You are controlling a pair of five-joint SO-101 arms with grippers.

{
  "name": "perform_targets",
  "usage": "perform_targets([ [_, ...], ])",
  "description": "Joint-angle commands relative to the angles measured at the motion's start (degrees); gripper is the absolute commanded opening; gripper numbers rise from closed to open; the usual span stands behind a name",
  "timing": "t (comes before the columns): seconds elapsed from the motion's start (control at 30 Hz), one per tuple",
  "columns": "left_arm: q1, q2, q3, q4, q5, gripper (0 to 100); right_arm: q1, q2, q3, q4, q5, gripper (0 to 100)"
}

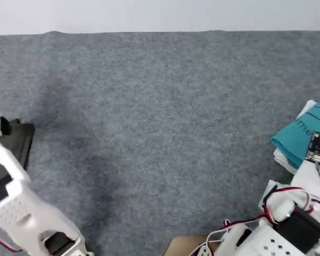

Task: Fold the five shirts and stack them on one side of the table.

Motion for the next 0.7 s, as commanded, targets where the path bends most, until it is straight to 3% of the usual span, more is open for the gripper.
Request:
perform_targets([
  [0.0,-0.26,5.8,-4.88,0.35,-2.55,22,-0.31,-0.04,-0.26,1.63,0.44,1.2],
  [0.43,-0.35,27.16,-15.96,0.44,-5.45,21,-0.31,-0.4,-0.26,1.63,0.44,1.1],
  [0.67,1.05,30.86,-20.62,3.96,-5.45,0,-0.31,-0.4,-0.26,1.63,0.44,1.1],
])
